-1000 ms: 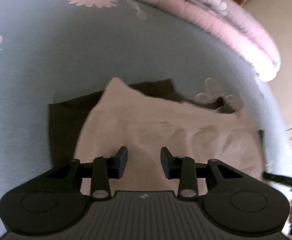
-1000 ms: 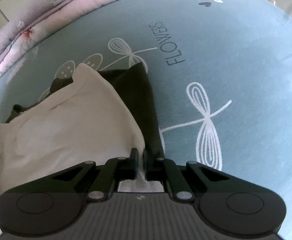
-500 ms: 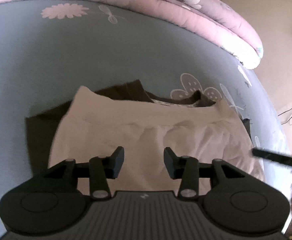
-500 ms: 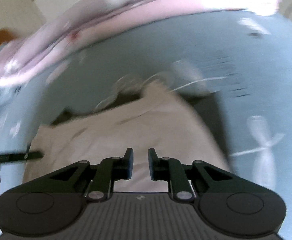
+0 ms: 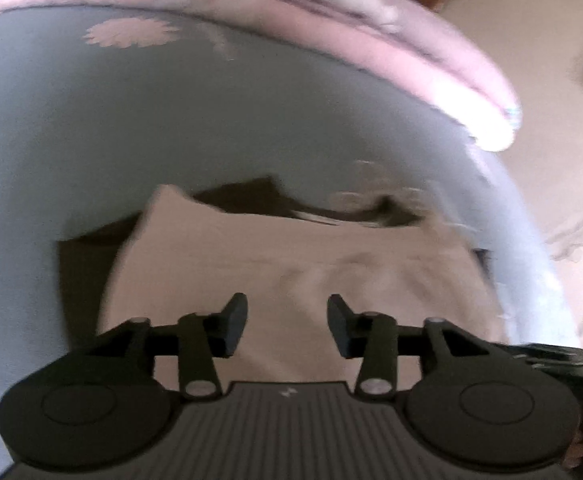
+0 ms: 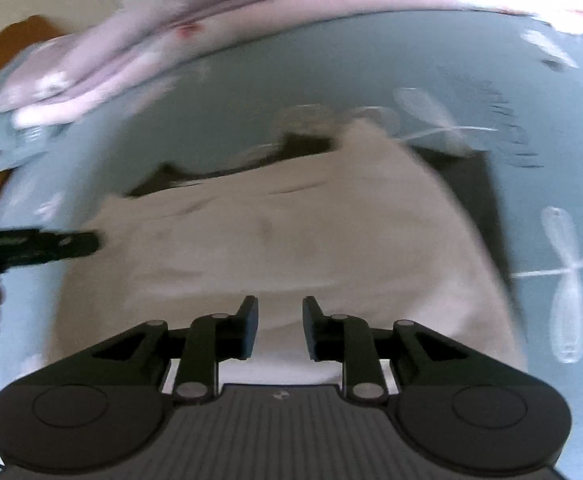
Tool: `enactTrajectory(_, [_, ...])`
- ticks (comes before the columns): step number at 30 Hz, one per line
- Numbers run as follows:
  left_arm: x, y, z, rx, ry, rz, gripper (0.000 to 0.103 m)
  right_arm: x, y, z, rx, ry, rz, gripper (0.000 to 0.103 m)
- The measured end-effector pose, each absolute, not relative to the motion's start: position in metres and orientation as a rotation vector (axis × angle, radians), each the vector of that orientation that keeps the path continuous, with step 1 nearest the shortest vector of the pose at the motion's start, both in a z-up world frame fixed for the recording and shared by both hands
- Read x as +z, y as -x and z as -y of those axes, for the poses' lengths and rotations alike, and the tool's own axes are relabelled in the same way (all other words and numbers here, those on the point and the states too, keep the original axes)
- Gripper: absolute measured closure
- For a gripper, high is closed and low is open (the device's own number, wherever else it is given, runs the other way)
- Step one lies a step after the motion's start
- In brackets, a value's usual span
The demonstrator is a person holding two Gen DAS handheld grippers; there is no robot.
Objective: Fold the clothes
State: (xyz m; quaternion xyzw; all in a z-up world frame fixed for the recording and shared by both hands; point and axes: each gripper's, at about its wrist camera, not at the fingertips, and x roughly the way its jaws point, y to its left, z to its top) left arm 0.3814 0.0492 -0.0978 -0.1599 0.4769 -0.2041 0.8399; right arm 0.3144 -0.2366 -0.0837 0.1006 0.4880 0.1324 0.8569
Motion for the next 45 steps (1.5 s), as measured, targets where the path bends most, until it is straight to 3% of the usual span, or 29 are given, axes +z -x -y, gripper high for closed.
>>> enactTrajectory(8, [-0.143, -0.381, -0.012, -0.48, 0.24, -1.032, 0.06, -0.119, -0.301, 0.216, 0.311, -0.137, -1.07, 0.075])
enactTrajectory(16, [-0.104, -0.364, -0.023, -0.506, 0.332, -1.006, 0.052, -0.094, -0.29, 0.218, 0.331, -0.131, -1.058, 0.07])
enactTrajectory(22, [-0.121, -0.345, -0.014, -0.548, 0.303, -1.037, 0.051, -0.124, -0.292, 0.195, 0.388, -0.098, -1.146, 0.068])
enactTrajectory(24, [-0.13, -0.345, -0.015, -0.52, 0.315, -1.051, 0.052, -0.128, -0.285, 0.193, 0.384, -0.09, -1.129, 0.064])
enactTrajectory(28, [-0.13, -0.347, -0.02, -0.505, 0.386, -1.062, 0.052, -0.111, -0.288, 0.194, 0.387, -0.084, -1.144, 0.063])
enactTrajectory(32, [-0.109, -0.334, -0.026, -0.503, 0.283, -0.954, 0.049, -0.075, -0.314, 0.207, 0.323, -0.103, -0.998, 0.063])
enactTrajectory(34, [-0.115, -0.333, -0.032, -0.474, 0.271, -0.96, 0.049, -0.069, -0.337, 0.208, 0.283, -0.095, -0.946, 0.068])
enactTrajectory(35, [-0.12, -0.333, -0.038, -0.447, 0.281, -0.968, 0.049, -0.07, -0.35, 0.206, 0.273, -0.084, -0.929, 0.082])
enactTrajectory(36, [-0.123, -0.332, -0.042, -0.43, 0.284, -0.963, 0.049, -0.075, -0.364, 0.203, 0.266, -0.071, -0.914, 0.089])
enactTrajectory(45, [-0.138, -0.33, -0.061, -0.389, 0.321, -0.951, 0.048, -0.128, -0.427, 0.178, 0.239, -0.007, -0.956, 0.091])
